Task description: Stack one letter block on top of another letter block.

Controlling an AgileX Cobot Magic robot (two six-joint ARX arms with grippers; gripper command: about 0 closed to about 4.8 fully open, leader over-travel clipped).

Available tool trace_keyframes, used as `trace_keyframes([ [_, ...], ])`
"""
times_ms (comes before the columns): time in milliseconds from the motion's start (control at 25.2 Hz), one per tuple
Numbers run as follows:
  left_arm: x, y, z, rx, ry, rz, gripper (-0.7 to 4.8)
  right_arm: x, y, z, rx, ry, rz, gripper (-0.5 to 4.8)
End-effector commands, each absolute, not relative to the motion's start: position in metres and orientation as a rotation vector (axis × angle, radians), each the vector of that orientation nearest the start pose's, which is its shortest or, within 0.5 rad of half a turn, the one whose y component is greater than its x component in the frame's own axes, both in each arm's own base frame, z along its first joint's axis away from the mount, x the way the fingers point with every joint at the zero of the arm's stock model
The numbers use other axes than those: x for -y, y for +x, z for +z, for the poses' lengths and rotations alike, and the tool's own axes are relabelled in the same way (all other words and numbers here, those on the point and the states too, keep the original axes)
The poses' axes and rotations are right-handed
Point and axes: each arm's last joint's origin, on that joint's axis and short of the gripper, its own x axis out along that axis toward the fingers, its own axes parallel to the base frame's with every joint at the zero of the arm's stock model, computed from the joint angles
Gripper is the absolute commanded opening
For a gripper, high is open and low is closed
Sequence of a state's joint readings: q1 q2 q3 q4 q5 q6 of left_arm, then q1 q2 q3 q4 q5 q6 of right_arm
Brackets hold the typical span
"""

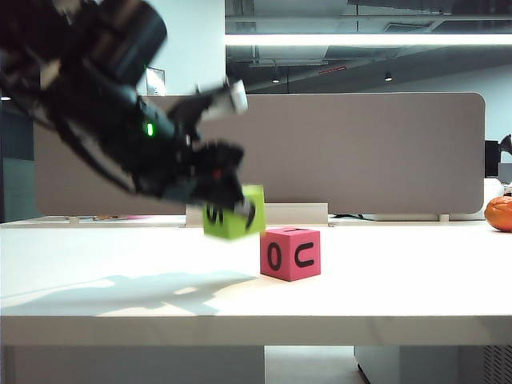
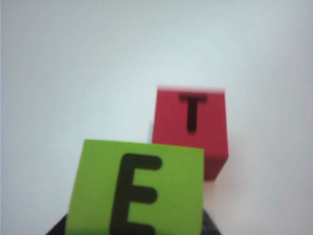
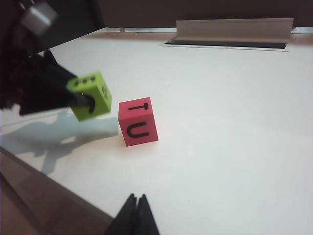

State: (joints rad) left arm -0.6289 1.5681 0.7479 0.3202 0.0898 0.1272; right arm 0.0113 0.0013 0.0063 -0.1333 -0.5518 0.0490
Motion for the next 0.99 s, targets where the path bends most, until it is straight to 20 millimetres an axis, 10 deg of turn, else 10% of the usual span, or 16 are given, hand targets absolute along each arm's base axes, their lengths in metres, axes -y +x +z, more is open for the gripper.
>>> trace_keyframes([
  [40,0.189,0.254,0.202,-0.372,0.237,-0.738,2.08,-0.016,0.093,0.152,-0.135,0.084,0.56,-0.01],
  [596,0.209,0.281,0.26,-0.387,0.174,-0.755,2.08,-0.016,0.092,0.152,-0.134,0.084,0.56,-0.01],
  [994,0.232,0.31,0.245,-0.538,0.2,-0.791,2.09,-0.016,0.092,0.152,-0.134,0.084,0.56,-0.01],
])
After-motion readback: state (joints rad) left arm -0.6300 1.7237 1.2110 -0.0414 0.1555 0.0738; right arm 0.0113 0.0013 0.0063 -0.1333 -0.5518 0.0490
